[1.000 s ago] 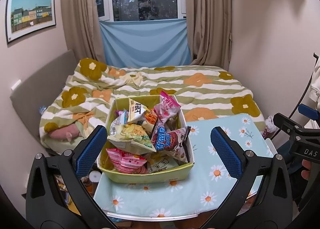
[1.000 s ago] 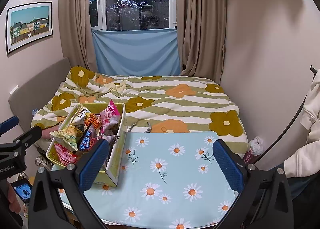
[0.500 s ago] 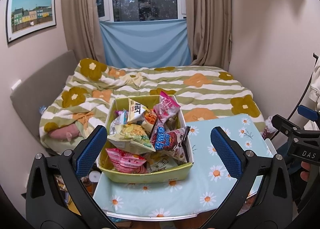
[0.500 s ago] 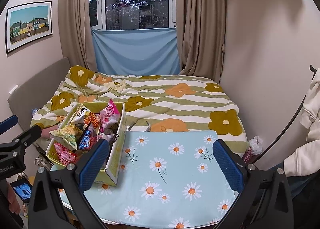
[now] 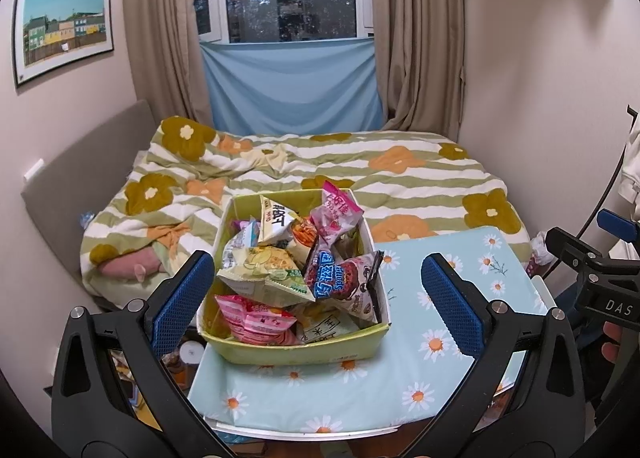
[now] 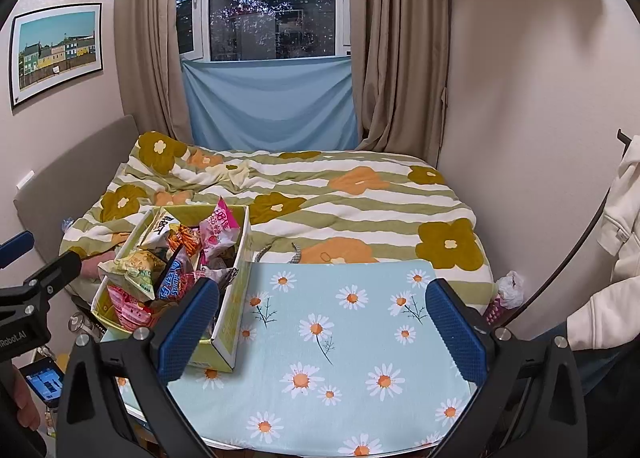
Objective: Organize snacks
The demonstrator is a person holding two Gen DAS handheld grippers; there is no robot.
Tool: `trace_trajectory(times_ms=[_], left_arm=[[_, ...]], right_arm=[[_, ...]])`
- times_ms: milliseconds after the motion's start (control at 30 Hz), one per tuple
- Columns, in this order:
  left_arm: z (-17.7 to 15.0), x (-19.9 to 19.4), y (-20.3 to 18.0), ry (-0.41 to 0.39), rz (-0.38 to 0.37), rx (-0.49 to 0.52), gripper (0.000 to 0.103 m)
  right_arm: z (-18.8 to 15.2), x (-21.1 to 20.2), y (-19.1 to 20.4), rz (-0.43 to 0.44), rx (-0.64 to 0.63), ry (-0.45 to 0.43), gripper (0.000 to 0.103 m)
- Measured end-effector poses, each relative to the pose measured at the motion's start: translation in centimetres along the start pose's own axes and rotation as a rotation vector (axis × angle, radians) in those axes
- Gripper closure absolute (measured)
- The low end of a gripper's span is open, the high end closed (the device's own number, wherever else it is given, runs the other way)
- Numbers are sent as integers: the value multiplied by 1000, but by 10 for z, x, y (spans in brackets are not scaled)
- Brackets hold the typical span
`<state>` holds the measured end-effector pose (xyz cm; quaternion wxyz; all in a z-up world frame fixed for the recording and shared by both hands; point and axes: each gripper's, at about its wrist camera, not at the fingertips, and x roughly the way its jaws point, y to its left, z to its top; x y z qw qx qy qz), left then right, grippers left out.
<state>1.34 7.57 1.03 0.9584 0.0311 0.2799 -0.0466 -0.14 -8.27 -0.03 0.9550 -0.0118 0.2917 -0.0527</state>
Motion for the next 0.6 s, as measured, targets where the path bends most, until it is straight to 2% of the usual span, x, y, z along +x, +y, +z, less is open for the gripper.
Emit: trace_trajectory(times_ms=[233,600], left_arm=[[0,0,2,-1,21,1,0],[1,-6,2,-51,30,3,0]], right_arm=[[0,0,-1,-1,1,-1,0],[0,-1,3,-2,2,3,0]])
